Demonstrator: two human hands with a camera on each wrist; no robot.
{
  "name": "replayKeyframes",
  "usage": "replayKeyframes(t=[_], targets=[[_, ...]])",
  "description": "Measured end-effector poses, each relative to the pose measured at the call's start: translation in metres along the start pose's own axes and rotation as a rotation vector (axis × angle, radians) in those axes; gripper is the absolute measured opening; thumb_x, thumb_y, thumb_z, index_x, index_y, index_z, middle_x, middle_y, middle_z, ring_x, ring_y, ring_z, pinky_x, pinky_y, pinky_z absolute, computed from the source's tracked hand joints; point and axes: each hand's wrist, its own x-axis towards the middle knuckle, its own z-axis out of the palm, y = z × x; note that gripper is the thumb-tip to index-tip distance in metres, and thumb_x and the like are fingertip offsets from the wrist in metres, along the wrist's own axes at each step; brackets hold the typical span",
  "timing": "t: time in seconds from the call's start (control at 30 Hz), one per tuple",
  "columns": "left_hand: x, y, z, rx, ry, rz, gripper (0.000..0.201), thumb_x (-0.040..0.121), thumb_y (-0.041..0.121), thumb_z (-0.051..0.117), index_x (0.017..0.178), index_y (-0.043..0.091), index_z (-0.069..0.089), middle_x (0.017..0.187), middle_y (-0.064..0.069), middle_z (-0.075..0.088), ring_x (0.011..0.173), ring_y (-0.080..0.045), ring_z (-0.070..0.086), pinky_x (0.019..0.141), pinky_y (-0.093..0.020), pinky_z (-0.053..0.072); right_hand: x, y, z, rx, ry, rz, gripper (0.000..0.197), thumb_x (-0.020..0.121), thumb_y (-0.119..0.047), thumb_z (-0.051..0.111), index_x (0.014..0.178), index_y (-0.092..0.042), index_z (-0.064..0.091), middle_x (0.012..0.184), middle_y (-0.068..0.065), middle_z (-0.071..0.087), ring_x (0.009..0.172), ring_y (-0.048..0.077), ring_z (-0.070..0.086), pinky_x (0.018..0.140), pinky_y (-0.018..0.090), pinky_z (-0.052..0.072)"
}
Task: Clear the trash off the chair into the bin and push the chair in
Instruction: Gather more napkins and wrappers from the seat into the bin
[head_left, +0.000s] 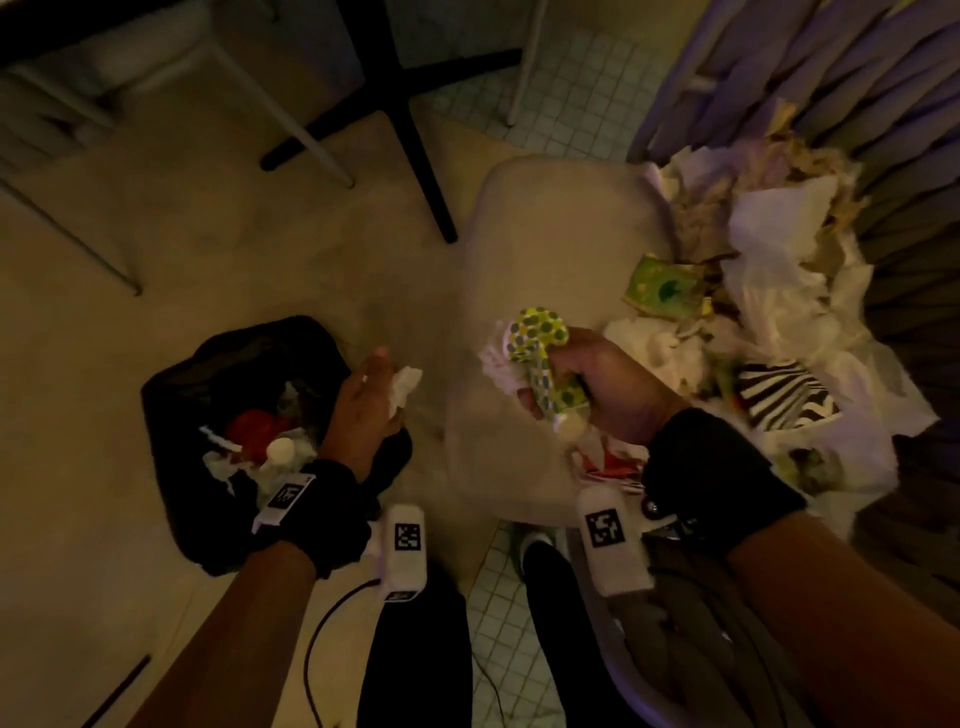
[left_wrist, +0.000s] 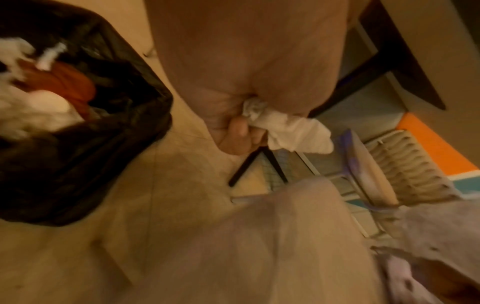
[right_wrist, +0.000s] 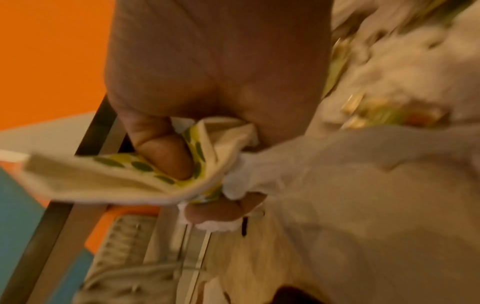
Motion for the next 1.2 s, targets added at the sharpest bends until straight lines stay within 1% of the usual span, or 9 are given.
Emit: replayKeyframes(t=[0.1,0.2,0.33,0.43,0.53,0.67,0.87,1.03,1.2], targets=[[0.014,-0.024,-0.065,-0.001,0.071,-0.083,0.057,0.095,0.055,0.034,0.143,0.024,0.038,0.145,0.002,0.042,0.130,-0.023,0.043,0.099,-0.040,0.043,0.041,0.024,0.061,-0.222,-0.023,0.042,0.027,0.084,0.005,0.044,0.098,-0.008,0.064,0.094,0.013,0.065,0.082,0.024,0.061,0.076,0.035,0.049],[0.026,-0.053,-0.130,-0.042,0.078,-0.177,0.055,0.097,0.054,0.028,0.141,0.023,0.040,0.149,-0.005,0.039,0.134,-0.030,0.040,0.110,-0.047,0.035,0.088,0.063,0.124,-0.459,-0.057,0.141,0.028,0.083,-0.013,0.057,0.111,-0.010,0.061,0.105,0.011,0.065,0.096,0.026,0.062,0.082,0.035,0.046],[0.046,-0.099,-0.211,-0.118,0.205,-0.221,0.052,0.098,0.046,0.037,0.142,0.018,0.036,0.144,-0.013,0.045,0.113,-0.030,0.055,0.086,-0.040,0.047,0.144,0.121,0.198,-0.582,-0.141,0.246,0.041,0.086,-0.013,0.061,0.127,-0.007,0.052,0.125,0.013,0.060,0.114,0.030,0.057,0.100,0.040,0.046],[0.084,-0.124,-0.251,-0.133,0.263,-0.305,0.048,0.098,0.034,0.043,0.139,0.009,0.040,0.138,-0.015,0.047,0.119,-0.036,0.050,0.089,-0.044,0.044,0.185,0.167,0.236,-0.654,-0.189,0.285,0.051,0.087,-0.009,0.062,0.134,-0.007,0.042,0.117,0.005,0.055,0.114,0.025,0.054,0.093,0.032,0.044],[0.123,-0.148,-0.279,-0.100,0.284,-0.343,0.048,0.097,0.035,0.045,0.133,0.004,0.047,0.131,-0.017,0.052,0.114,-0.034,0.052,0.094,-0.043,0.043,0.229,0.215,0.262,-0.695,-0.174,0.293,0.073,0.080,-0.016,0.072,0.141,-0.007,0.033,0.132,0.011,0.052,0.120,0.029,0.052,0.103,0.047,0.042],[0.134,-0.170,-0.296,-0.004,0.167,-0.211,0.066,0.087,0.060,0.046,0.141,0.024,0.036,0.151,-0.004,0.032,0.140,-0.025,0.029,0.116,-0.051,0.026,0.257,0.250,0.281,-0.581,-0.087,0.257,0.087,0.084,-0.015,0.068,0.149,-0.016,0.010,0.149,0.008,0.033,0.134,0.025,0.037,0.105,0.039,0.038],[0.135,-0.192,-0.314,0.091,0.074,-0.152,0.090,0.066,0.084,0.052,0.143,0.047,0.023,0.158,0.008,0.018,0.143,-0.020,0.025,0.114,-0.051,0.028,0.261,0.257,0.278,-0.820,-0.200,0.289,0.080,0.092,-0.028,0.055,0.150,-0.028,-0.001,0.159,0.004,0.008,0.142,0.028,0.024,0.107,0.036,0.036],[0.100,-0.175,-0.280,0.362,-0.026,-0.127,0.047,0.097,0.032,0.049,0.140,0.014,0.041,0.148,-0.008,0.039,0.134,-0.028,0.039,0.103,-0.037,0.036,0.212,0.228,0.240,-0.780,-0.219,0.369,0.052,0.091,-0.024,0.057,0.138,-0.013,0.040,0.134,0.011,0.049,0.118,0.028,0.051,0.096,0.037,0.042],[0.073,-0.131,-0.195,0.619,-0.205,-0.146,0.031,0.098,0.032,0.046,0.124,0.016,0.050,0.127,-0.009,0.053,0.120,-0.033,0.050,0.088,-0.035,0.038,0.135,0.169,0.164,-0.683,-0.128,0.307,0.034,0.090,-0.013,0.056,0.123,-0.008,0.051,0.096,0.012,0.059,0.077,0.021,0.059,0.069,0.028,0.045]])
